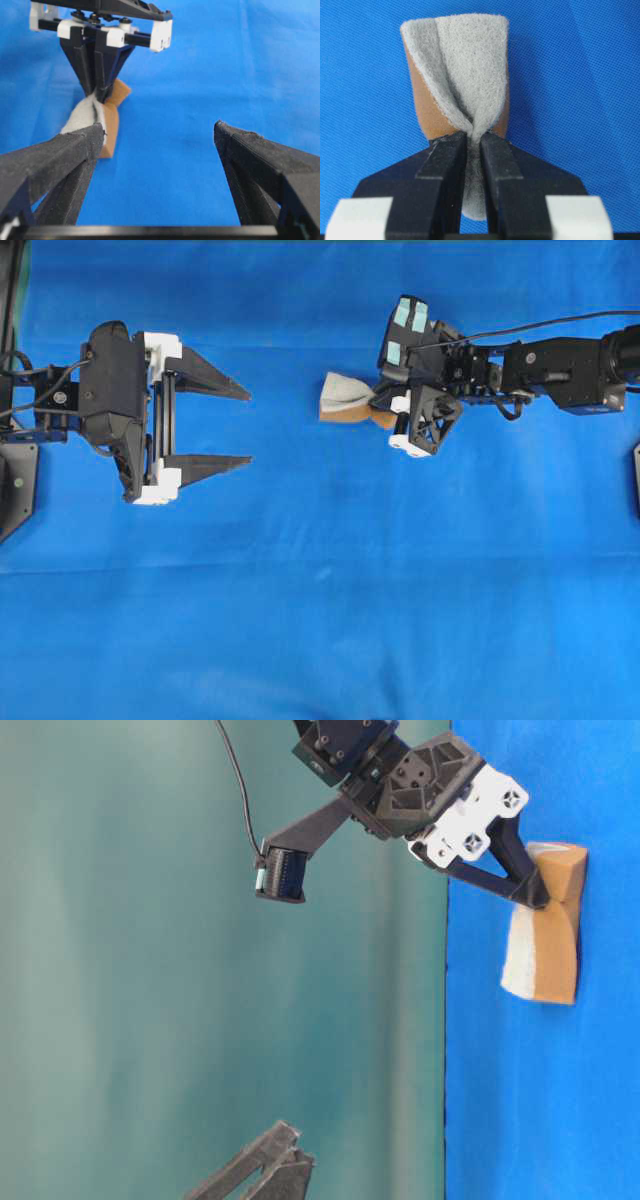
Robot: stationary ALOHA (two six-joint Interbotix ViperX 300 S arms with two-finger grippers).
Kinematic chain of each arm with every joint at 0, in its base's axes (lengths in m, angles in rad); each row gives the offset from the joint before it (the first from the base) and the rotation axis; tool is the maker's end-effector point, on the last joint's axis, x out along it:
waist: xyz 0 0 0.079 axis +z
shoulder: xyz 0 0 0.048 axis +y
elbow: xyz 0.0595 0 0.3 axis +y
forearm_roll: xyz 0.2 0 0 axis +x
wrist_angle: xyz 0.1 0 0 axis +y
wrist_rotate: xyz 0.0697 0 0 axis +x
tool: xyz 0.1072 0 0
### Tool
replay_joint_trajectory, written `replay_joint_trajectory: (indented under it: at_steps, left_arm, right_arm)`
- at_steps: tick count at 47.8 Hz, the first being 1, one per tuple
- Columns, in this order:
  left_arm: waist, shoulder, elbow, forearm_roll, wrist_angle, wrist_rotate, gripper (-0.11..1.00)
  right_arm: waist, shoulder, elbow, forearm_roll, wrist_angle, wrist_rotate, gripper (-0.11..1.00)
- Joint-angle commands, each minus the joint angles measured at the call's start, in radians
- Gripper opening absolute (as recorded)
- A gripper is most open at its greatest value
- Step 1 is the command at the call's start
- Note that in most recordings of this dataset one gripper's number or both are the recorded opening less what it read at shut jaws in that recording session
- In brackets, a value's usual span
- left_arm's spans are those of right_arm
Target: Hand over the sponge with the left arm and wipe it with the right arm.
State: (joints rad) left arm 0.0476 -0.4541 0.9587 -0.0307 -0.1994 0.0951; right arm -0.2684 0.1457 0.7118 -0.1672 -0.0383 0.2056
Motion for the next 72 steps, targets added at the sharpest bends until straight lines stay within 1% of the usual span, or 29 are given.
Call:
replay_joint_trajectory:
  at_steps: [1,9,11,14,21,29,34,40,46,50,54,64,69,72]
  left_arm:
    - [-0.002,-0.003,-0.017,0.000,-0.011,0.002,0.89]
    - [-0.002,-0.005,-0.017,0.000,-0.009,0.002,0.89]
    - [-0.002,-0.003,-0.018,0.000,-0.011,0.002,0.89]
    - [0.000,-0.003,-0.018,0.000,-0.011,0.002,0.89]
    - [-0.002,-0.003,-0.020,0.000,-0.011,0.002,0.89]
    - [-0.002,-0.003,-0.018,0.000,-0.011,0.000,0.89]
    - [0.000,-0.003,-0.018,0.000,-0.011,-0.002,0.89]
    - [-0.002,-0.003,-0.020,0.000,-0.011,-0.003,0.89]
    - [-0.002,-0.003,-0.018,0.000,-0.009,-0.003,0.89]
    - [0.000,-0.003,-0.018,0.000,-0.009,-0.003,0.89]
    - [-0.002,-0.003,-0.018,0.000,-0.011,-0.003,0.89]
    - [-0.002,-0.003,-0.015,0.000,-0.011,-0.003,0.89]
    - [-0.002,-0.003,-0.015,0.002,-0.011,-0.003,0.89]
    - [-0.002,-0.003,-0.015,0.000,-0.011,-0.003,0.89]
  right_arm:
    - [0.025,-0.025,-0.008,0.000,-0.003,0.003,0.16]
    - [0.133,-0.025,-0.011,0.031,-0.003,0.006,0.16]
    - [0.175,-0.025,-0.014,0.041,0.000,0.006,0.16]
    - [0.222,-0.026,-0.018,0.048,0.006,0.006,0.16]
    - [0.327,-0.026,-0.029,0.081,0.014,0.012,0.16]
    - [0.400,-0.025,-0.038,0.097,0.020,0.035,0.16]
    - [0.422,-0.026,-0.044,0.097,0.025,0.051,0.16]
    - [0.417,-0.025,-0.049,0.095,0.037,0.051,0.16]
    - [0.383,-0.026,-0.046,0.092,0.041,0.049,0.16]
    - [0.342,-0.025,-0.044,0.087,0.052,0.040,0.16]
    - [0.290,-0.026,-0.043,0.072,0.071,0.040,0.16]
    - [0.137,-0.026,-0.043,0.017,0.077,0.040,0.16]
    - [0.095,-0.026,-0.048,0.005,0.075,0.040,0.16]
    - [0.089,-0.026,-0.048,-0.002,0.075,0.040,0.16]
